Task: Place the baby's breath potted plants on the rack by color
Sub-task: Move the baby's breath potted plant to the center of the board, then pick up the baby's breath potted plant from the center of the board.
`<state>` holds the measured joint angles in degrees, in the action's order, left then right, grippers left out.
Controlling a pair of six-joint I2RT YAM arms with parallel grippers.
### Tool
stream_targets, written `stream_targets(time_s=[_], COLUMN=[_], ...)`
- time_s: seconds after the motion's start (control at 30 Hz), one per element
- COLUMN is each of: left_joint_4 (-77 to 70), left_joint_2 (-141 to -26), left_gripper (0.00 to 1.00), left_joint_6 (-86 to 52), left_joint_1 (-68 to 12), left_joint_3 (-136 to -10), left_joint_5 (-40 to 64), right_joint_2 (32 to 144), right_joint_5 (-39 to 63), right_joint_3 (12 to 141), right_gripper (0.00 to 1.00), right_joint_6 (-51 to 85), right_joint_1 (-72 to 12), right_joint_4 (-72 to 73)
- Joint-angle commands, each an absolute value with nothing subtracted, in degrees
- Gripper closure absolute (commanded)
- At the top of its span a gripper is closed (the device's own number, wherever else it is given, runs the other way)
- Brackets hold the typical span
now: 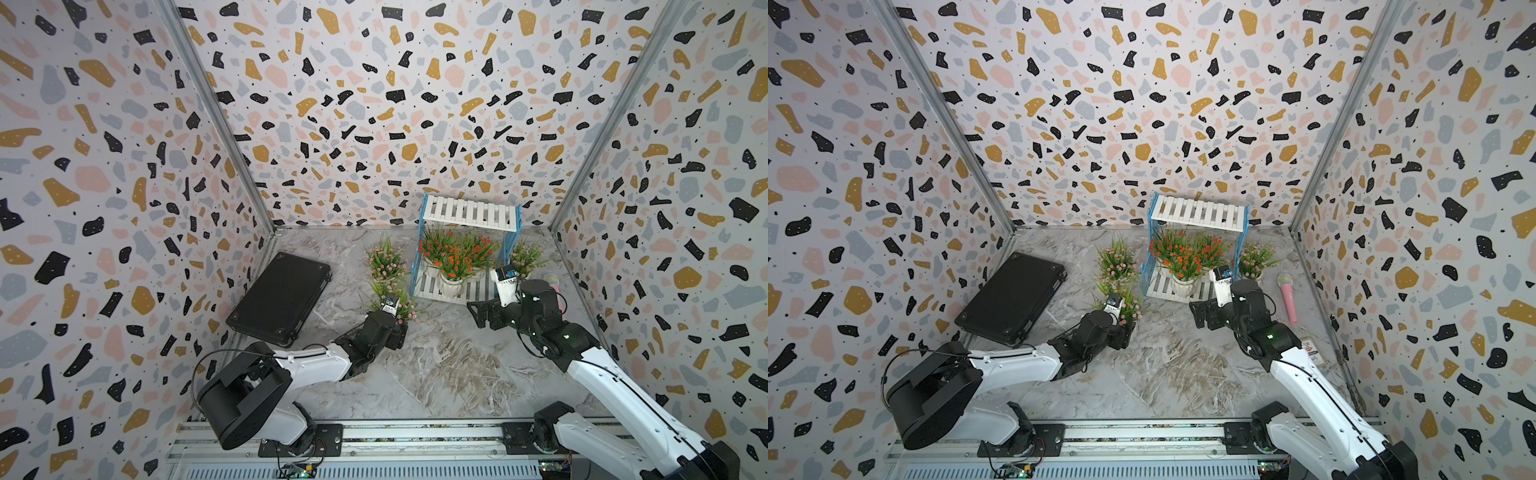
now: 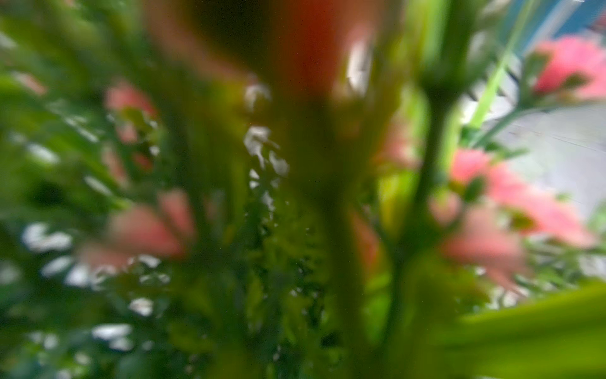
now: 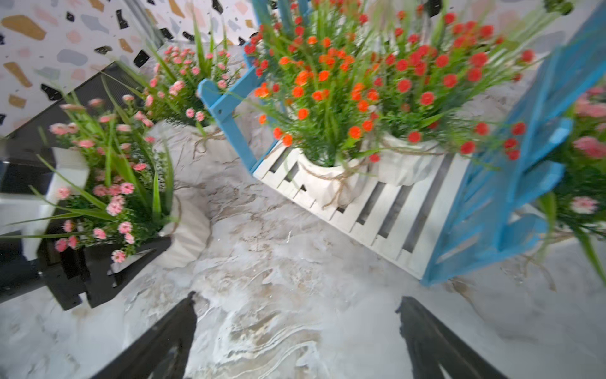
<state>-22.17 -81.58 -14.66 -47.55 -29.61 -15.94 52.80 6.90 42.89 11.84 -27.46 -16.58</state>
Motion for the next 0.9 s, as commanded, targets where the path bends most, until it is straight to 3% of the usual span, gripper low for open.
stream_targets(time_s=[0.0, 0.07, 0.27, 0.4, 0.67, 0.87], left_joint_4=[-25.7, -22.6, 0.7, 14.6, 22.4, 22.1], left_joint_2=[-81.9, -78.4, -57.0, -47.4, -43.9, -44.1], left_gripper=[0.1, 0.01, 0.01, 0.01, 0.01, 0.01], left_joint_6=[-15.7, -16.3, -16.2, -17.3, -23.5, -24.3], left_joint_1=[-49.5, -49.5, -49.2, -46.9, -35.4, -28.5], left_joint_3=[-30.5, -30.8, -34.7, -38.6, -42.6, -44.0], left_joint_5=[-15.6, -15.4, -16.8, -16.6, -5.8, 3.4], right_joint_2=[52.0, 51.6, 52.1, 57.0, 67.3, 79.2], right_joint_5=[4.6, 5.3, 8.2, 6.0, -1.1, -3.5], right_joint_3=[43.6, 43.1, 40.0, 38.1, 30.4, 27.4], right_gripper=[0.02, 0.01, 0.0, 0.0, 0.0, 0.0], right_joint_6=[12.2, 12.6, 13.5, 13.3, 12.7, 10.1], right_joint_1=[-30.7, -31.7, -35.4, -42.2, -53.3, -56.3], right_joint_4=[-19.2, -19.7, -16.5, -10.4, 17.6, 39.1])
